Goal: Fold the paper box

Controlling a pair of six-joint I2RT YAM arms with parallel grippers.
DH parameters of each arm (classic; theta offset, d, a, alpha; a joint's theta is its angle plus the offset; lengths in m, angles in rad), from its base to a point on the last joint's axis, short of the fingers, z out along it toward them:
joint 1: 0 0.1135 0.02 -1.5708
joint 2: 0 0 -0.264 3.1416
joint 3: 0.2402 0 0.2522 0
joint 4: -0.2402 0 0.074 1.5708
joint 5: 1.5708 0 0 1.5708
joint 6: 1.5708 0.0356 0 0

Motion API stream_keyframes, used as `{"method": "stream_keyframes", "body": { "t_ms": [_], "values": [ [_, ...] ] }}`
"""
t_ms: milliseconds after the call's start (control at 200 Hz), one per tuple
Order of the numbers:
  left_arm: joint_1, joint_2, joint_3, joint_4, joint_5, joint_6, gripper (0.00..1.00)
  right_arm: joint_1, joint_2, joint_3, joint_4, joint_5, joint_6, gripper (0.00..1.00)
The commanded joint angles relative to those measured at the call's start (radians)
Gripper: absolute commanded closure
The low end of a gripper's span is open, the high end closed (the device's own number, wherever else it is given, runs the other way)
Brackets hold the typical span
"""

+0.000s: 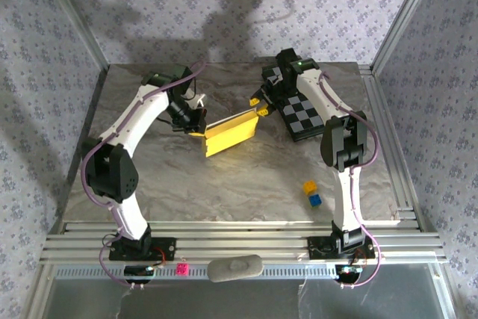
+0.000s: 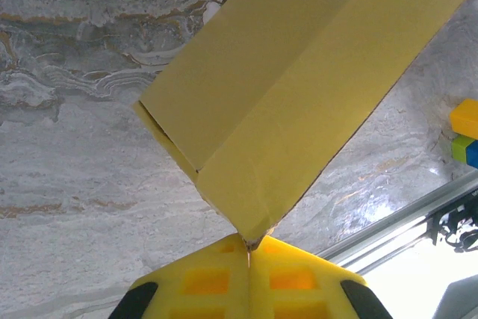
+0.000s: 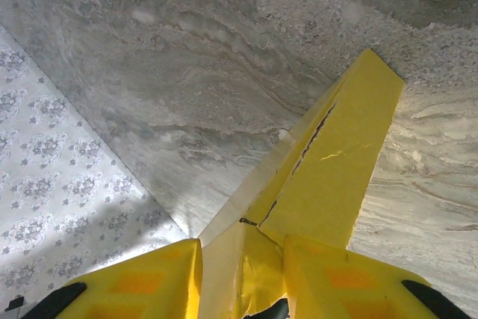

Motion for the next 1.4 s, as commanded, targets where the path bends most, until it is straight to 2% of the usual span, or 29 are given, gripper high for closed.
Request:
{"method": "stream_keyframes", "body": {
  "t_ms": [0, 305, 690, 1394],
  "values": [
    [-0.001, 0.02, 0.044, -0.018, 0.058, -0.013, 0.96, 0.011, 0.03, 0.034, -0.038, -0.041, 0.009, 0.65],
    [0.01, 0.036, 0.078, -0.041, 0.07, -0.046, 0.96, 0.008, 0.035, 0.031, -0.049, -0.048, -0.003, 0.64],
    [0.008, 0.038, 0.075, -0.047, 0.077, -0.027, 0.96, 0.001, 0.035, 0.041, -0.053, -0.066, -0.014, 0.61],
    [0.013, 0.045, 0.037, 0.021, 0.179, -0.145, 0.96, 0.011, 0.051, 0.037, -0.039, -0.064, -0.005, 0.61]
  ]
}}
